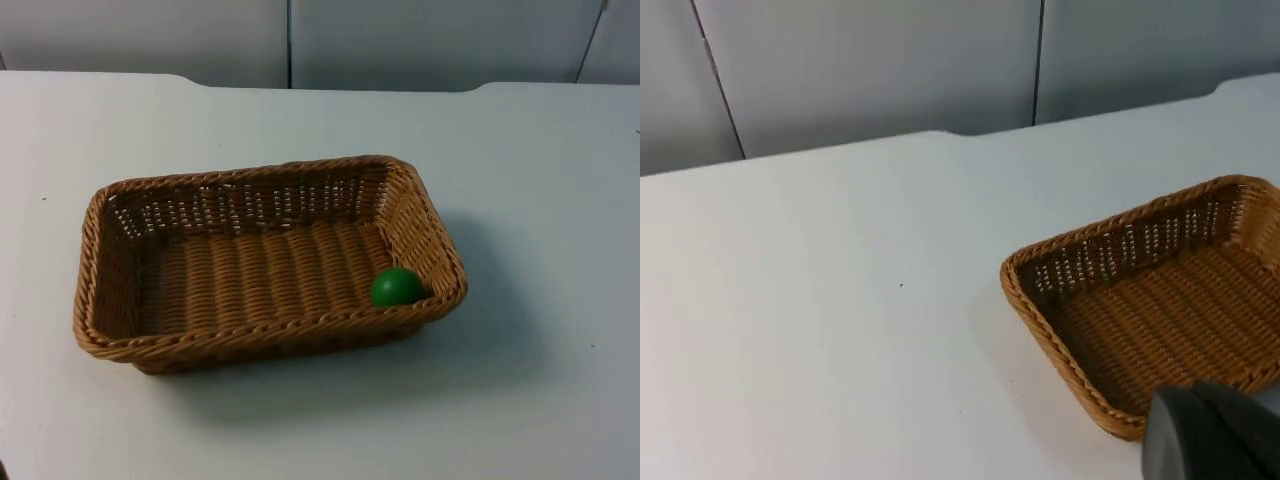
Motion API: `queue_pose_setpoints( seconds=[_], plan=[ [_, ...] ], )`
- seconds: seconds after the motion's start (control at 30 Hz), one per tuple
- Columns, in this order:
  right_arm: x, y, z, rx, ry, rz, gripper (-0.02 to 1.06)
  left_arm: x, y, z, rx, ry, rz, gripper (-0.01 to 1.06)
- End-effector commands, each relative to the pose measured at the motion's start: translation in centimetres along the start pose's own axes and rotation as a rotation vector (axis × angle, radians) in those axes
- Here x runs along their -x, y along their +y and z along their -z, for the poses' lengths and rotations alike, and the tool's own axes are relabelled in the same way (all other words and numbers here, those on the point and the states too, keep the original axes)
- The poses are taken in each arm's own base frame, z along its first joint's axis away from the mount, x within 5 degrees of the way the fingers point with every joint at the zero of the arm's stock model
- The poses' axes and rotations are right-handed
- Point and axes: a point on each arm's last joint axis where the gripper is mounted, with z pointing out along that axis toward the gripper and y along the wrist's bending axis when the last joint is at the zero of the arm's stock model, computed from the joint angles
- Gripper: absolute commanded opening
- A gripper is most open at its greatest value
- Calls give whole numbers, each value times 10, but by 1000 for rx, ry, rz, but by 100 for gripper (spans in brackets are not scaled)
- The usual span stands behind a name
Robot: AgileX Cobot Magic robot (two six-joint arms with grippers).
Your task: Pick up the basket with the left hand and place the ball into the basket with the right hand.
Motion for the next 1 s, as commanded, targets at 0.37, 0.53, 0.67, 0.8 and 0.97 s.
queue_pose_setpoints(
  seconds=[0.37,0.53,0.67,0.8,0.97],
  plan=[
    [-110,23,42,-12,71,-24,0,-35,3,5,37,110,-17,0],
    [-186,38,52,-14,93,-11,0,-37,3,5,39,141,-20,0],
    [-226,46,57,-21,55,-6,0,-38,3,5,39,149,-20,0],
    [-260,53,67,-38,-58,-10,0,-38,5,6,58,153,-38,0],
    [-284,59,74,-54,-149,-5,0,-39,7,5,86,160,-51,0]
  ],
)
